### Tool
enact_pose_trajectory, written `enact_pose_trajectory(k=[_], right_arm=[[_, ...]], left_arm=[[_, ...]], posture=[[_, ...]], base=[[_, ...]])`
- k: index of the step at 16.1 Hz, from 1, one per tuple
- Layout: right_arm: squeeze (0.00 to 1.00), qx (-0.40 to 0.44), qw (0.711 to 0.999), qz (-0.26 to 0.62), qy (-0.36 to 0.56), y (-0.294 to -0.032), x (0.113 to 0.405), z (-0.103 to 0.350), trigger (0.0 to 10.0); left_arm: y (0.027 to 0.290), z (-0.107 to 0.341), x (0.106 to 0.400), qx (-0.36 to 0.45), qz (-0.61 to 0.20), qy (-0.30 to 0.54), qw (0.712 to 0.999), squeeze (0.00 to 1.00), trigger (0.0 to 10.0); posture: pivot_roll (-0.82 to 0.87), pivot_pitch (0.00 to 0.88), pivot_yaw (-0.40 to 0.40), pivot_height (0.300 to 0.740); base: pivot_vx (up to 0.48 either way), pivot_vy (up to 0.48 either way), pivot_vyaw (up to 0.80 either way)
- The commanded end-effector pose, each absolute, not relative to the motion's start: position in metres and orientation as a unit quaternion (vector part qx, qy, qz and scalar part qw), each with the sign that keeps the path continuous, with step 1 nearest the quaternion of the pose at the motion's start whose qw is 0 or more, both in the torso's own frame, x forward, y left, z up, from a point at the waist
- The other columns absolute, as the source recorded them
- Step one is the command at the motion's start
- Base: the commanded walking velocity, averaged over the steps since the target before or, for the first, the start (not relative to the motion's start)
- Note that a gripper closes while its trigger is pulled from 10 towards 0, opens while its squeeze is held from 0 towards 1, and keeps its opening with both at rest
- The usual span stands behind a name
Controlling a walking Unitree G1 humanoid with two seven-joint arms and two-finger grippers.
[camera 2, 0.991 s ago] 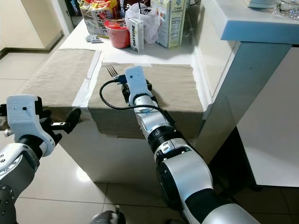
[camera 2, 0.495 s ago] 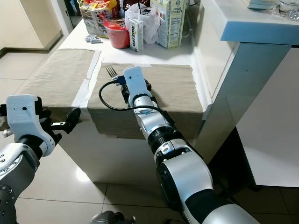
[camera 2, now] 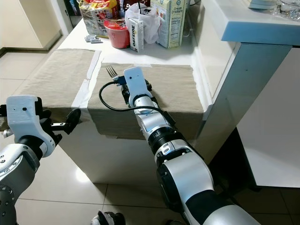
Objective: Setting the table
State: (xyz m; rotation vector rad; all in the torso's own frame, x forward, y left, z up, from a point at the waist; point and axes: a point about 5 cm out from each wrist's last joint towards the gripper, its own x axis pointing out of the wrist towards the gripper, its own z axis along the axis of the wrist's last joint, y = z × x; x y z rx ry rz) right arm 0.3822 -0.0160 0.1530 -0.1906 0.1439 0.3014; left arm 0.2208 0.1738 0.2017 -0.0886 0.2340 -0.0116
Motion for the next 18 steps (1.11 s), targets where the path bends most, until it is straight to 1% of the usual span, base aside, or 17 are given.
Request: enact_pose_trajectory(k=[1,2,3,4,5,7,12,16,17,18], right_arm=[[0.00,-0.093,0.967,0.160,0.175,-0.014,0.361,0.103,10.0],[0.00,-0.093,0.967,0.160,0.175,-0.014,0.361,0.103,10.0],[0.00,-0.077,0.978,0.166,0.102,-0.013,0.373,0.132,10.0],[0.00,-0.056,0.984,0.171,0.008,-0.012,0.384,0.170,10.0],[0.00,-0.051,0.984,0.171,-0.012,-0.012,0.385,0.178,10.0],[0.00,-0.047,0.984,0.167,-0.023,-0.014,0.383,0.175,10.0],[0.00,-0.046,0.981,0.167,-0.085,-0.016,0.382,0.188,10.0],[0.00,-0.037,0.979,0.182,-0.077,-0.012,0.382,0.189,10.0],[0.00,-0.032,0.975,0.209,-0.075,-0.008,0.383,0.193,10.0],[0.00,-0.028,0.974,0.218,-0.064,-0.006,0.383,0.192,10.0]], left_arm=[[0.173,0.201,0.222,-0.040,-0.003,0.119,0.992,0.00,10.0],[0.173,0.201,0.222,-0.040,-0.003,0.119,0.992,0.00,10.0],[0.172,0.200,0.223,-0.043,-0.003,0.117,0.992,0.00,10.0],[0.170,0.200,0.224,-0.044,-0.004,0.113,0.993,0.00,10.0],[0.170,0.200,0.224,-0.041,-0.004,0.111,0.993,0.00,10.0],[0.171,0.201,0.225,-0.032,0.000,0.091,0.995,0.00,10.0],[0.172,0.197,0.229,-0.023,0.004,0.082,0.996,0.00,10.0],[0.170,0.196,0.229,-0.024,0.003,0.076,0.997,0.00,10.0],[0.170,0.196,0.229,-0.025,0.005,0.073,0.997,0.00,10.0],[0.170,0.197,0.229,-0.025,0.005,0.072,0.997,0.00,10.0]], posture=[[0.20,0.101,0.051,0.740],[0.20,0.101,0.051,0.740],[0.18,0.095,0.036,0.740],[0.18,0.095,0.036,0.740],[0.19,0.093,0.035,0.740],[0.18,0.087,0.035,0.740],[0.16,0.075,0.036,0.740],[0.16,0.068,0.032,0.740],[0.16,0.063,0.030,0.740],[0.17,0.060,0.028,0.740]], base=[[0.000,0.000,0.00],[0.000,0.000,0.00],[0.000,0.000,0.00],[0.000,0.000,0.00],[0.000,0.000,0.00],[0.000,0.000,0.00],[0.000,0.000,0.00],[0.000,0.000,0.00],[0.000,0.000,0.00],[0.000,0.000,0.00]])
